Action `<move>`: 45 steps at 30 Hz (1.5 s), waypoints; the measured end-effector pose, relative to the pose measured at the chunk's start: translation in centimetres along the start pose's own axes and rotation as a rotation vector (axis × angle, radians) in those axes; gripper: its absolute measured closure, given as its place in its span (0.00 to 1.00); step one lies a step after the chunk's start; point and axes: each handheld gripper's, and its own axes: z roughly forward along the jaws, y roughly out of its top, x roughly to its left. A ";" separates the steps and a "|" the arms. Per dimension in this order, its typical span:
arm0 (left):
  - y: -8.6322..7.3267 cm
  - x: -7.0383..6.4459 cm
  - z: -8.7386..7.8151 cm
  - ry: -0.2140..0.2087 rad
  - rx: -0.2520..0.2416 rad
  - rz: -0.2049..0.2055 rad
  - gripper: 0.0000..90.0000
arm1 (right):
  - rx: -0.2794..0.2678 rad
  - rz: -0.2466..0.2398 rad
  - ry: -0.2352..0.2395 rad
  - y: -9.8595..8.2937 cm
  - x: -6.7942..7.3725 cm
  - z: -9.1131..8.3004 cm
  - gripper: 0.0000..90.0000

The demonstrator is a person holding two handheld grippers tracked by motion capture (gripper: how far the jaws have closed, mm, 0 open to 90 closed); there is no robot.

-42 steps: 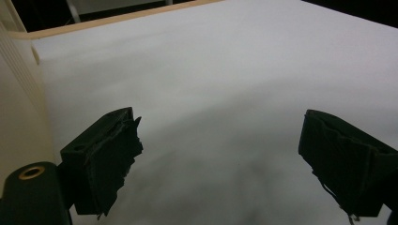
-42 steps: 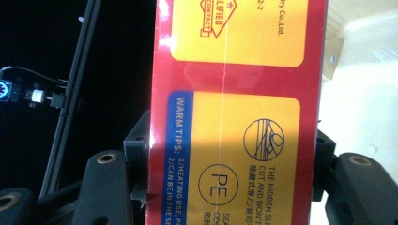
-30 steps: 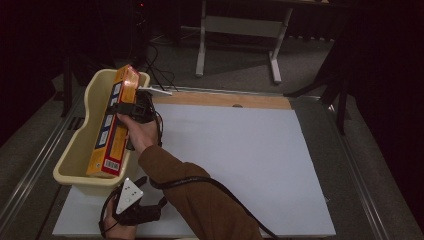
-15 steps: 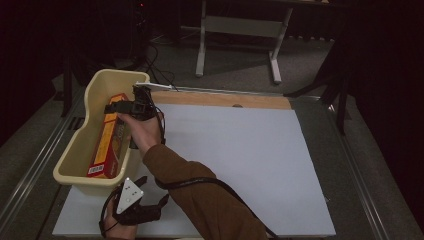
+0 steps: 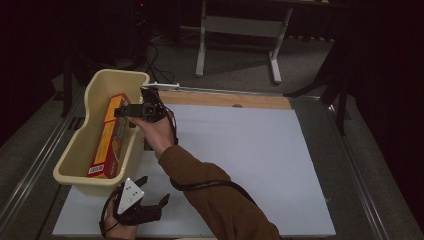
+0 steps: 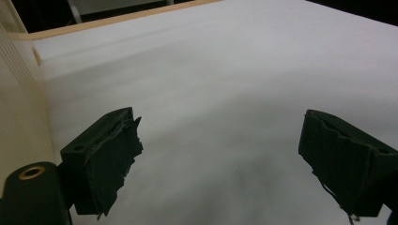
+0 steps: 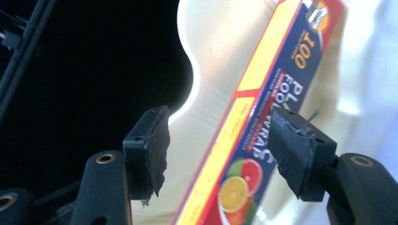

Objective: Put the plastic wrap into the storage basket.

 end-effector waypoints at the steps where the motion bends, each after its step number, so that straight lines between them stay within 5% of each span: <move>1: 0.0 0.0 0.0 0.000 0.000 0.000 0.13 | 0.003 -0.016 -0.001 -0.1 -0.1 -0.3 0.43; 5: 0.0 -0.1 0.1 -0.001 0.005 0.006 0.13 | 0.000 -0.130 -0.034 -0.7 -0.4 -1.5 0.40; 14: 0.1 -0.2 0.3 -0.005 0.007 0.004 0.13 | 0.001 -0.279 -0.096 -1.7 -2.4 -4.5 0.39; 29: 0.1 -0.3 0.4 -0.004 0.016 0.013 0.13 | -0.003 -0.448 -0.192 -3.3 -6.1 -9.4 0.35; 39: 0.2 -0.4 0.5 -0.002 0.021 0.024 0.13 | 0.009 -0.574 -0.288 -6.1 -10.9 -14.2 0.32; 45: 0.3 -0.5 0.7 -0.005 0.023 0.028 0.13 | -0.042 -0.586 -0.303 -7.7 -13.1 -17.2 0.31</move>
